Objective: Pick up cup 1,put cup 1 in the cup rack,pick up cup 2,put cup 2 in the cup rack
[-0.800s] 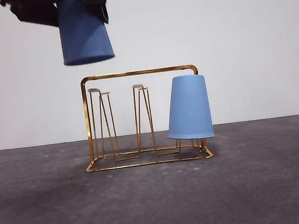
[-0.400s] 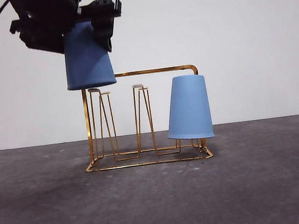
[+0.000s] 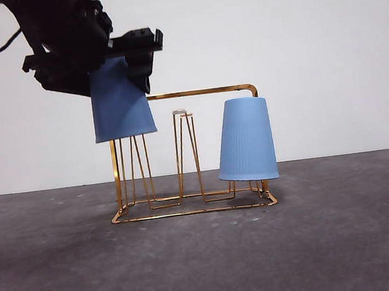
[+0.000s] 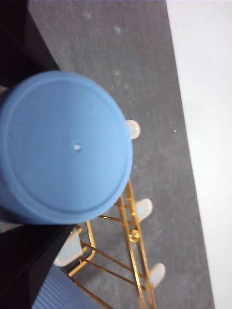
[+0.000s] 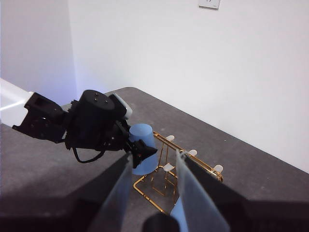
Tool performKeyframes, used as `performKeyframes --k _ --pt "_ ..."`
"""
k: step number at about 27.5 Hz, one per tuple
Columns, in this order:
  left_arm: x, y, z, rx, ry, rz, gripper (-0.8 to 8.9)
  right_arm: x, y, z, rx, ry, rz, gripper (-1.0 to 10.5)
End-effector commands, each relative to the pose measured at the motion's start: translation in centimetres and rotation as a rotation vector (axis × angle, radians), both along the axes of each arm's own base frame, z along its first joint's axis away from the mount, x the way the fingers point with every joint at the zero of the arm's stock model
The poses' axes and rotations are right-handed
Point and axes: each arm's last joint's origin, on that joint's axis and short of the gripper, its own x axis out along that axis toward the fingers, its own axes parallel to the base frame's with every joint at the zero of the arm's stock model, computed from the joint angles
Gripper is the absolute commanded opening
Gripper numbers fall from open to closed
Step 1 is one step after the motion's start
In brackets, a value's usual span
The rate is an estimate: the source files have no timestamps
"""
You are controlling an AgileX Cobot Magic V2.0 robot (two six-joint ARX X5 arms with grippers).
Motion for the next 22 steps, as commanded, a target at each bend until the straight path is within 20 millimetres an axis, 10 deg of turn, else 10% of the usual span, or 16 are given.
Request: performKeyframes --k 1,22 --pt "0.3 -0.2 -0.9 -0.005 0.022 0.0 -0.08 0.1 0.0 -0.1 0.003 0.001 -0.007 1.6" --pt "1.8 -1.3 -6.1 0.047 0.164 0.016 -0.08 0.1 0.0 -0.1 -0.003 0.006 -0.008 1.6"
